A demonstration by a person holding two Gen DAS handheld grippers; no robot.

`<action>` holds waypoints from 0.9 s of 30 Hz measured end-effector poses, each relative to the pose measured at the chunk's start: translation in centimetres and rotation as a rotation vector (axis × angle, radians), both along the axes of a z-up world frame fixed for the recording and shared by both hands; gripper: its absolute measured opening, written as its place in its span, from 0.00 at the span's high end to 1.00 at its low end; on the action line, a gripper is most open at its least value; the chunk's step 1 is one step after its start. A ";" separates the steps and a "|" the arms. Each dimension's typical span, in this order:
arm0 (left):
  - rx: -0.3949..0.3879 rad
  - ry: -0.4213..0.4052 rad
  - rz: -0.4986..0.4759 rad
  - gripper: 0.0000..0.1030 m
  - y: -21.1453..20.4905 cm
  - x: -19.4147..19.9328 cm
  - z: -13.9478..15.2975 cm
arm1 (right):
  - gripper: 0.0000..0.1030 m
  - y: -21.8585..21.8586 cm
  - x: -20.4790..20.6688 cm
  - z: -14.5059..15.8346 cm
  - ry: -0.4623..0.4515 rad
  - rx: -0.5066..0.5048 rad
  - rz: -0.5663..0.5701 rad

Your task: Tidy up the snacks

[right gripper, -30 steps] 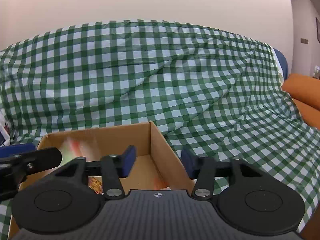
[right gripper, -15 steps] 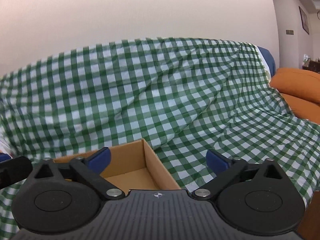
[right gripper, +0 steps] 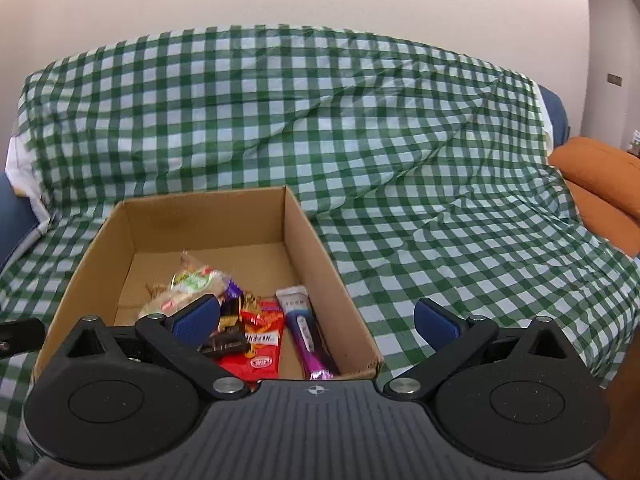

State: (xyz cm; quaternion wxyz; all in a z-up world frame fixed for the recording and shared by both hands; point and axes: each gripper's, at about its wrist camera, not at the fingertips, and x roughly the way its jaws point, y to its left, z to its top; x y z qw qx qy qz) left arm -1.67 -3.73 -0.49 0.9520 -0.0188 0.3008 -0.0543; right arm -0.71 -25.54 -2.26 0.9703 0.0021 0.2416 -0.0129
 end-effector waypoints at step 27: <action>-0.038 0.104 0.053 0.00 0.5 2.6 -2.4 | 0.01 3.3 3.4 -0.9 0.093 0.002 0.062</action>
